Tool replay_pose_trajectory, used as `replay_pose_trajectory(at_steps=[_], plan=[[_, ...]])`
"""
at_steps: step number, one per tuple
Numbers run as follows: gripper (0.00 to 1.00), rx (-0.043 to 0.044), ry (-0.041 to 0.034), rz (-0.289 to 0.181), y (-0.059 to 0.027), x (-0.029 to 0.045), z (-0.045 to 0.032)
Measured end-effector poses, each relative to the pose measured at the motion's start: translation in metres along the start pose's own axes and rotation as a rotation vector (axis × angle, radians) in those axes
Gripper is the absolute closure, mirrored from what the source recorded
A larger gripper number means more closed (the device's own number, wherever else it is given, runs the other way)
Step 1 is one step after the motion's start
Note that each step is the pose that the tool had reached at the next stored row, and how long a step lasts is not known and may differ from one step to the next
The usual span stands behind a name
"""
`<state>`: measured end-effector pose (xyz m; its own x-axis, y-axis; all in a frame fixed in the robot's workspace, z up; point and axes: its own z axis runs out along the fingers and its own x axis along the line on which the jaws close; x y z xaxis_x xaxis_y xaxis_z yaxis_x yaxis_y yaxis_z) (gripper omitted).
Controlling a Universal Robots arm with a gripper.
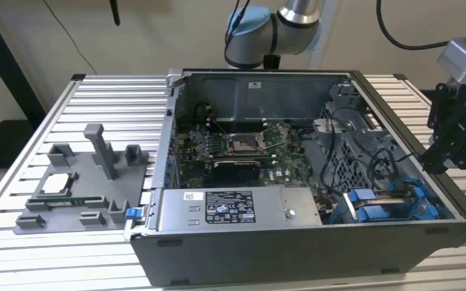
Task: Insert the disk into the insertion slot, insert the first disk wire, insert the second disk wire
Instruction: 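Insert the second disk wire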
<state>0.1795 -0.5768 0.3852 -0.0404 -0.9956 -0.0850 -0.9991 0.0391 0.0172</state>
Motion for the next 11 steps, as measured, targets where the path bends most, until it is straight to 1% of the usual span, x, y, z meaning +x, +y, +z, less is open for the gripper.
replay_pose_trajectory(at_steps=[8,11], plan=[[0.0,0.0085,-0.001,-0.001,-0.0011,-0.0031,0.0011],[0.0,0.0099,-0.0018,-0.001,-0.0016,-0.0041,0.002]])
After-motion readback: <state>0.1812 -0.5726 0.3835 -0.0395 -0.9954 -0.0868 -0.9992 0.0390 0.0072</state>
